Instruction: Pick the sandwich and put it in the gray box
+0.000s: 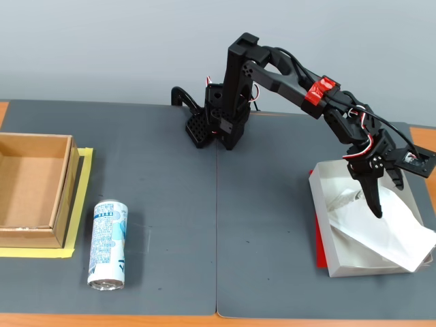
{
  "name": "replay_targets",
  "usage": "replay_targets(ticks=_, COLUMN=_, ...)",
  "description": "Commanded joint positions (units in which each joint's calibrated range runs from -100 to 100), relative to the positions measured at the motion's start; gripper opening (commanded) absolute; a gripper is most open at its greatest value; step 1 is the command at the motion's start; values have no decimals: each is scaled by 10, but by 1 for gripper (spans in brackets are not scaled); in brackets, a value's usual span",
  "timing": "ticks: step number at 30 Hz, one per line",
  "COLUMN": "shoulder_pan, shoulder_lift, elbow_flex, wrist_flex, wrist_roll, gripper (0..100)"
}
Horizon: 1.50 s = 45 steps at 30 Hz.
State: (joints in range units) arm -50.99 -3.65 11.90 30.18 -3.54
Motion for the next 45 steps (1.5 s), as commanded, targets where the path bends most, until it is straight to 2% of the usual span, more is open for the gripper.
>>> replay_targets(ticks=1, shoulder_pan=7, shoulder_lift=-17, elbow_flex=-24, wrist_flex=1, wrist_roll=1, gripper=34)
replay_targets(ticks=9, shoulder_pan=8, shoulder_lift=-19, elbow_flex=-27, wrist_flex=2, wrist_roll=1, gripper=33)
replay_targets(ticks=19, shoulder_pan=38, shoulder_lift=-56, elbow_flex=-18, wrist_flex=3, wrist_roll=1, gripper=8)
replay_targets(ticks=23, shoulder_pan=60, shoulder_lift=-82, elbow_flex=9, wrist_flex=1, wrist_roll=1, gripper=2)
replay_targets(ticks=36, shoulder_pan=208, shoulder_lift=-233, elbow_flex=151, wrist_flex=0, wrist_roll=-2, gripper=2)
replay_targets(ticks=45, shoulder_pan=343, shoulder_lift=-400, elbow_flex=355, wrist_flex=-1, wrist_roll=0, gripper=2)
